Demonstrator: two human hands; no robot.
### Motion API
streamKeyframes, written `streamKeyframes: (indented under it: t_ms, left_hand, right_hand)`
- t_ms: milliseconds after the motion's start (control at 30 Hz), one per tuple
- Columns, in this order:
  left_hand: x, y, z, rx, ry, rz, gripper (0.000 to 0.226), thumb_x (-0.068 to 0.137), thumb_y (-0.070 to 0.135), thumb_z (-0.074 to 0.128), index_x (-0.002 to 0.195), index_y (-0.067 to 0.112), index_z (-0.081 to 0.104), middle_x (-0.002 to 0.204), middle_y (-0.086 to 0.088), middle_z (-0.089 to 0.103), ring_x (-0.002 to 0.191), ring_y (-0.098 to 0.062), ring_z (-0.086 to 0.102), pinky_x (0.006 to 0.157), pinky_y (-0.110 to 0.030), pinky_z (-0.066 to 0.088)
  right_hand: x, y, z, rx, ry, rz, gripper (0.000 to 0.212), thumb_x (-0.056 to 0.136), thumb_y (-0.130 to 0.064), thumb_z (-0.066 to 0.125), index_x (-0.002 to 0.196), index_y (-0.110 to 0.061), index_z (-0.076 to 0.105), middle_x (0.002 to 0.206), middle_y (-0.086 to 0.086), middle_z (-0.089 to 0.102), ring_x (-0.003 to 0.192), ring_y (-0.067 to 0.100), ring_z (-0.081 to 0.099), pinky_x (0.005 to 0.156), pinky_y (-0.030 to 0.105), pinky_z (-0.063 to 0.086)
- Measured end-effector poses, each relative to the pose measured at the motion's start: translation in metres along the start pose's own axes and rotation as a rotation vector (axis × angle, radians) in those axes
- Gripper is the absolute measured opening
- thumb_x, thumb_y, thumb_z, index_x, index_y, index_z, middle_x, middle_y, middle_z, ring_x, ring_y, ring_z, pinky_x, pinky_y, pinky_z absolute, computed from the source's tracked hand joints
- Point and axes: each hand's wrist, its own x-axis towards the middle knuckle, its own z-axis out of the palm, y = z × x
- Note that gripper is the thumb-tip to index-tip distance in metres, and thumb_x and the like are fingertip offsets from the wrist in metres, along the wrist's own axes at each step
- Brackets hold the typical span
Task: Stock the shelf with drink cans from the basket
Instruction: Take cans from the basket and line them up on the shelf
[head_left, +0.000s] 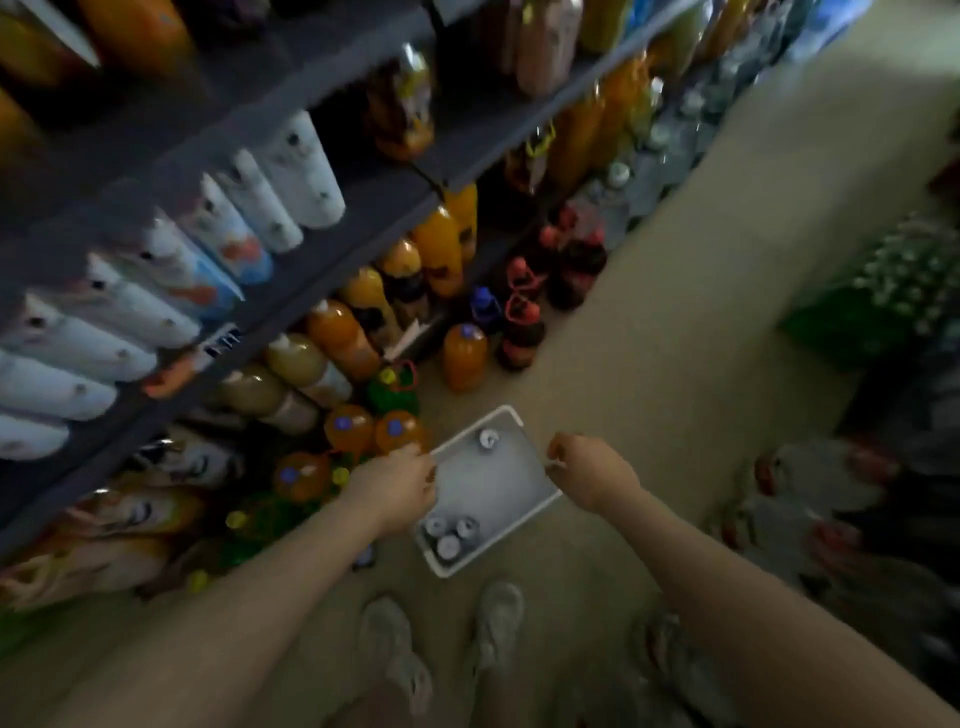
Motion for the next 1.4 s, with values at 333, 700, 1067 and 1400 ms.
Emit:
streamKeyframes:
  t_ms: [333, 700, 1067, 1400]
  left_hand:
    - [0.192, -0.062, 0.231, -0.038, -0.218, -0.045, 0.023, 0.097, 0.014, 0.038, 0.113, 0.007, 0.052, 0.121, -0.013, 0.052, 0.107, -0.028, 0.052, 0.074, -0.032, 0.036]
    - [0.289, -0.126, 0.384, 0.188, -0.148, 0.120, 0.064, 0.090, 0.016, 0.049, 0.146, 0.027, 0.020, 0.142, -0.006, 0.030, 0.121, -0.028, 0.040, 0.086, -0.036, 0.042]
    - [0.293, -0.117, 0.349, 0.167, -0.122, 0.095, 0.054, 0.088, 0.027, 0.055, 0.135, 0.022, 0.031, 0.126, -0.012, 0.038, 0.108, -0.032, 0.050, 0.073, -0.036, 0.041]
    - [0.121, -0.065, 0.099, -0.030, 0.164, 0.094, 0.059, 0.074, 0.048, 0.064, 0.127, 0.034, 0.043, 0.117, 0.002, 0.046, 0.098, -0.023, 0.059, 0.068, -0.030, 0.045]
  right_hand:
    - [0.163, 0.074, 0.246, 0.092, -0.172, 0.079, 0.032, 0.092, -0.017, 0.049, 0.123, -0.011, 0.047, 0.126, 0.014, 0.052, 0.110, 0.033, 0.055, 0.085, 0.036, 0.047]
    - [0.295, 0.085, 0.415, -0.195, -0.217, -0.235, 0.064, 0.090, -0.017, 0.051, 0.145, -0.029, 0.020, 0.151, 0.012, 0.020, 0.126, 0.037, 0.039, 0.094, 0.046, 0.046]
    - [0.279, 0.092, 0.364, -0.061, -0.103, -0.039, 0.057, 0.082, -0.032, 0.063, 0.131, -0.020, 0.036, 0.124, 0.010, 0.049, 0.106, 0.033, 0.057, 0.085, 0.041, 0.052]
    - [0.145, 0.024, 0.103, 0.045, 0.002, -0.187, 0.063, 0.072, -0.028, 0.072, 0.129, -0.023, 0.045, 0.119, 0.009, 0.049, 0.100, 0.034, 0.057, 0.079, 0.033, 0.048]
